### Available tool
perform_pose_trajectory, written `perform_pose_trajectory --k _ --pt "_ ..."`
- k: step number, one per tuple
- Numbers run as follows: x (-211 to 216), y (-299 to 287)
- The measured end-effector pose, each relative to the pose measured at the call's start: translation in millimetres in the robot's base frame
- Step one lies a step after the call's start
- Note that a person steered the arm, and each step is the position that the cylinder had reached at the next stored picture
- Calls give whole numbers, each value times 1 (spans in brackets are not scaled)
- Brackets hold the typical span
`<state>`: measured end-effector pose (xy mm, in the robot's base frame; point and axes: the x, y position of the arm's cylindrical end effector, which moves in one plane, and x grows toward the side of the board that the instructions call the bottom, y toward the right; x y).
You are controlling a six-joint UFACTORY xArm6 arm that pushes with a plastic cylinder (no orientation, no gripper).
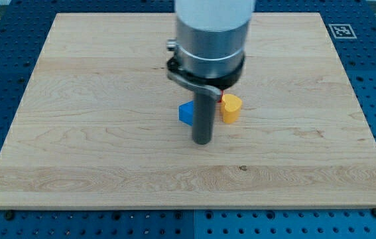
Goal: Separate all the blocks from the red circle
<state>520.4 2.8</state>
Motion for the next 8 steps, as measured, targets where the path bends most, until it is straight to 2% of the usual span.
perform_pose_trajectory --k 1,3,4,5,7,8 --pt "-9 -31" --pt "-49 -19" --pt "-79 -20" --pt "-118 -53" --pt "-263 -170" --pt "-328 -133"
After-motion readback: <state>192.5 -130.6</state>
